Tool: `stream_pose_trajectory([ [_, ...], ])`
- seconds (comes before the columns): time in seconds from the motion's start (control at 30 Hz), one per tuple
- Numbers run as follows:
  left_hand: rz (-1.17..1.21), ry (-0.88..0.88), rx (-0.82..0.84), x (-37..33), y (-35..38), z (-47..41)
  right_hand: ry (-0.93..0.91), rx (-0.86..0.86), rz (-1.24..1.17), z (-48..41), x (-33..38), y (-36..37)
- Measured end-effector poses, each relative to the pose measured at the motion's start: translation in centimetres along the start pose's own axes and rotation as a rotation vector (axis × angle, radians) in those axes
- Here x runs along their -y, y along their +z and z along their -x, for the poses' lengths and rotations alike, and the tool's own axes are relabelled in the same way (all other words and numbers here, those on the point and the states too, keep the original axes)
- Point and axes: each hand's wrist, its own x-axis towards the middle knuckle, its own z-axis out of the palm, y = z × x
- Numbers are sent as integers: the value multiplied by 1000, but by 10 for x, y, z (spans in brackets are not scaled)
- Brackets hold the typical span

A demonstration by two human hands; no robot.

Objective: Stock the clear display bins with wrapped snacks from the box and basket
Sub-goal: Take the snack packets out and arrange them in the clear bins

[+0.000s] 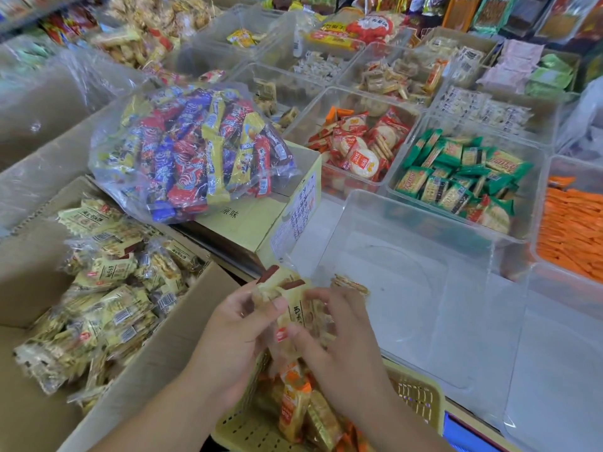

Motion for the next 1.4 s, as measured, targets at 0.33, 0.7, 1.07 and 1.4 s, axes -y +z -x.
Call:
stream_pose_trajectory([
  [0.33, 59, -48, 27, 8, 6, -6, 16, 151, 71, -14, -10, -12],
  [0.7, 196, -106, -65, 12, -14, -19, 117, 65, 377, -111, -89, -72],
  [1.07, 245, -105, -105, 15, -25, -20, 225, 576, 594, -145, -151, -23],
  [1.4, 264, -121, -125, 15, -22, -21, 272, 551, 509, -135, -142, -35],
])
